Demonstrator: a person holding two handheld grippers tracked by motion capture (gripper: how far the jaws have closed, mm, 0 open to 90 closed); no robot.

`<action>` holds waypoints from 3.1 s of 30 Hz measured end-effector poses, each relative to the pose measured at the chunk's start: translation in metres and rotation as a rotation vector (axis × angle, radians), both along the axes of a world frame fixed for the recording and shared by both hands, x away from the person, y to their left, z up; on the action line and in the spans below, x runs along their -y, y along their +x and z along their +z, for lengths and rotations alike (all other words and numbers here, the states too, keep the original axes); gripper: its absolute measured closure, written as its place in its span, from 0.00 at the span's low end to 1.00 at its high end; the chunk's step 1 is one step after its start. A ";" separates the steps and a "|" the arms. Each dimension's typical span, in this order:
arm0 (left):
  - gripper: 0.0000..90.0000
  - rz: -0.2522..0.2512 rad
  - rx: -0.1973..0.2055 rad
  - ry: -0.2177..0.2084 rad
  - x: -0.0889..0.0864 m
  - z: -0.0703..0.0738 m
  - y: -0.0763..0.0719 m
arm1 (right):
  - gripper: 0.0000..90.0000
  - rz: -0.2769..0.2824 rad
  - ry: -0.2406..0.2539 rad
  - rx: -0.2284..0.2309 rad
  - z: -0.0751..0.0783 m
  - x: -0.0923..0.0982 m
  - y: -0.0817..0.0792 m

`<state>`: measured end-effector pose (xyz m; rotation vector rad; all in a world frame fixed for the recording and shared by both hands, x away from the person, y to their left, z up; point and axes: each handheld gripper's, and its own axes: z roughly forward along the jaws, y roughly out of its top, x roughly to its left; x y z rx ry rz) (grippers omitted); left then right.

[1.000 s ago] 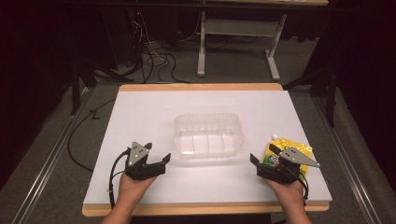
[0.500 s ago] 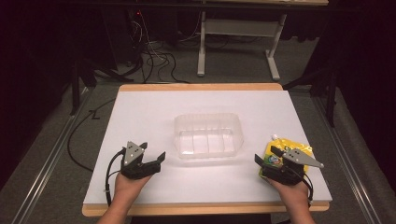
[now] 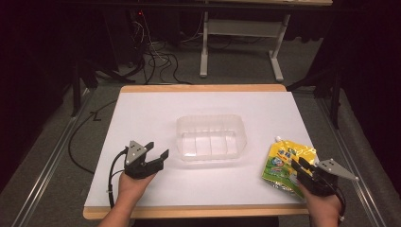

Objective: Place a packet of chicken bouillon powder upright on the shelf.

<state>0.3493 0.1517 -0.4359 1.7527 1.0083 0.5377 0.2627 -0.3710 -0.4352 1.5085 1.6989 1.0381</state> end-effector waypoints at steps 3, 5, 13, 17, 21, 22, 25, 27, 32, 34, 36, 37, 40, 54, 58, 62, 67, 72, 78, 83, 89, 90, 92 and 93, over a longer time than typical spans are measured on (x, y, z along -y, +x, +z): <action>0.42 -0.009 -0.010 0.008 0.004 0.000 0.002 | 0.90 -0.062 -0.023 -0.034 -0.008 0.012 -0.006; 0.43 -0.015 -0.003 -0.002 0.007 0.001 0.004 | 1.00 -0.103 -0.032 -0.056 -0.012 0.020 -0.012; 0.44 -0.053 0.012 -0.010 0.026 0.002 0.012 | 1.00 -0.215 -0.008 -0.164 -0.028 0.042 -0.025; 0.44 -0.066 0.019 -0.004 0.032 0.002 0.013 | 1.00 -0.220 0.049 -0.207 -0.037 0.047 -0.026; 0.44 -0.065 0.019 -0.003 0.032 0.002 0.012 | 1.00 -0.218 0.081 -0.220 -0.040 0.045 -0.026; 0.44 -0.066 0.019 -0.001 0.032 0.002 0.012 | 1.00 -0.209 0.091 -0.218 -0.041 0.045 -0.026; 0.44 -0.064 0.016 -0.004 0.031 0.002 0.012 | 1.00 -0.196 0.107 -0.217 -0.041 0.042 -0.025; 0.44 -0.066 0.011 -0.003 0.031 0.002 0.013 | 1.00 -0.182 0.111 -0.210 -0.042 0.042 -0.024; 0.44 -0.072 0.006 0.010 0.030 0.001 0.012 | 1.00 -0.156 0.084 -0.205 -0.040 0.034 -0.019; 0.44 -0.071 0.008 0.013 0.030 0.000 0.012 | 1.00 -0.140 0.078 -0.203 -0.040 0.030 -0.016; 0.44 -0.070 0.008 0.019 0.030 0.000 0.011 | 1.00 -0.123 0.078 -0.208 -0.041 0.026 -0.013; 0.44 -0.068 0.008 0.018 0.029 0.000 0.011 | 1.00 -0.109 0.075 -0.208 -0.042 0.024 -0.012; 0.44 -0.064 0.008 0.017 0.028 0.000 0.011 | 1.00 -0.083 0.071 -0.215 -0.041 0.018 -0.009; 0.43 -0.054 0.012 0.047 0.022 0.000 0.008 | 1.00 0.043 0.032 -0.211 -0.035 -0.007 -0.001; 0.43 -0.060 0.016 0.074 0.021 -0.002 0.006 | 0.92 0.005 0.070 -0.155 -0.028 0.001 0.004; 0.44 -0.060 0.007 0.076 0.016 -0.004 0.005 | 0.85 -0.008 0.111 -0.133 -0.026 0.008 0.017; 0.46 -0.046 -0.010 0.071 0.002 -0.007 0.000 | 0.73 -0.042 0.164 -0.090 -0.022 0.019 0.039; 0.46 -0.047 -0.042 0.044 -0.012 -0.008 -0.005 | 0.65 -0.064 0.190 -0.091 -0.026 0.029 0.059; 0.44 -0.033 -0.055 0.024 -0.018 -0.007 -0.006 | 0.57 -0.098 0.192 -0.100 -0.028 0.040 0.077; 0.40 -0.026 -0.054 0.032 -0.019 -0.006 -0.008 | 0.50 -0.119 0.267 -0.150 -0.036 0.054 0.089; 0.39 -0.027 -0.055 0.027 -0.020 -0.007 -0.008 | 0.49 -0.118 0.333 -0.176 -0.039 0.061 0.094; 0.39 -0.028 -0.055 0.032 -0.019 -0.007 -0.008 | 0.49 -0.112 0.339 -0.181 -0.040 0.061 0.095; 0.39 -0.031 -0.055 0.035 -0.018 -0.007 -0.008 | 0.49 -0.108 0.350 -0.186 -0.041 0.062 0.096; 0.39 -0.033 -0.055 0.037 -0.018 -0.008 -0.009 | 0.49 -0.110 0.366 -0.193 -0.041 0.063 0.096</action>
